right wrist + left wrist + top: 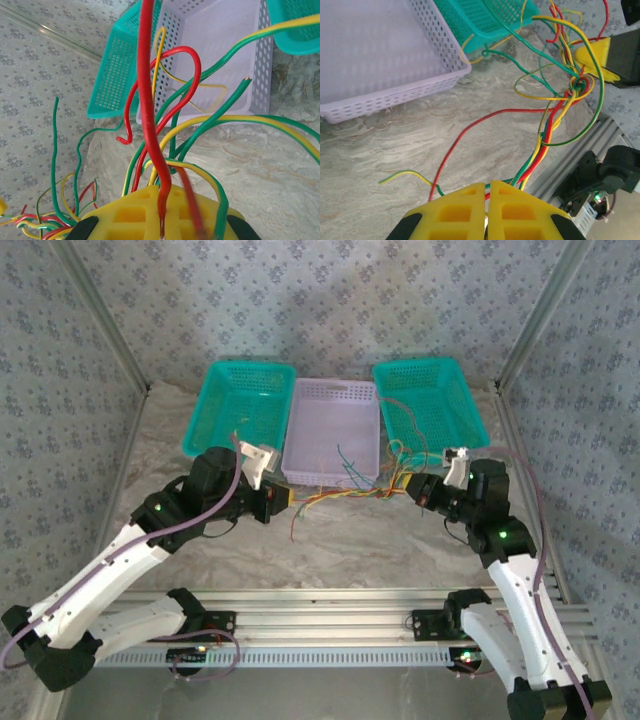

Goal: Untangle the cables

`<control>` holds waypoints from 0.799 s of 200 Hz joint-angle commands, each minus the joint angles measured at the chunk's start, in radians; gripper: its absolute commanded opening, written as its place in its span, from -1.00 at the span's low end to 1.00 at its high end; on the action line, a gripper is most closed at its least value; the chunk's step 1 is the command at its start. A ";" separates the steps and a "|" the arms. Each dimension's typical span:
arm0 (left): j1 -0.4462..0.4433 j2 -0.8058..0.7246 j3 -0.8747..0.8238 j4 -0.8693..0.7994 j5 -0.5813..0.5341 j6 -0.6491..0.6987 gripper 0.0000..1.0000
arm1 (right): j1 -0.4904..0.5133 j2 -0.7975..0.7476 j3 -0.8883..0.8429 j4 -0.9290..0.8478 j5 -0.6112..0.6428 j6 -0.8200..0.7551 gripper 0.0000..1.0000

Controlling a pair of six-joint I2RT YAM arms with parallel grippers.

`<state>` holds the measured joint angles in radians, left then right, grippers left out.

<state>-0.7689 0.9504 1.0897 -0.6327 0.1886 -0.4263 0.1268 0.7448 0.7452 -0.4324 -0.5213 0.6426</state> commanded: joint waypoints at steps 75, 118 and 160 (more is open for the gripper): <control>0.199 -0.263 0.120 -0.293 -0.404 0.018 -1.00 | -0.105 0.057 -0.008 -0.204 0.731 -0.066 -1.00; 0.199 -0.248 0.123 -0.230 -0.289 -0.011 -1.00 | -0.060 0.057 -0.039 -0.140 0.613 -0.089 -1.00; 0.200 -0.272 0.132 -0.214 -0.375 -0.008 -1.00 | -0.002 0.070 -0.053 -0.160 0.684 -0.100 -1.00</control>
<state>-0.6086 0.7513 1.1530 -0.8093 0.0757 -0.4431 0.1448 0.7910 0.7280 -0.4976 -0.2016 0.5980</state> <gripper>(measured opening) 0.061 0.074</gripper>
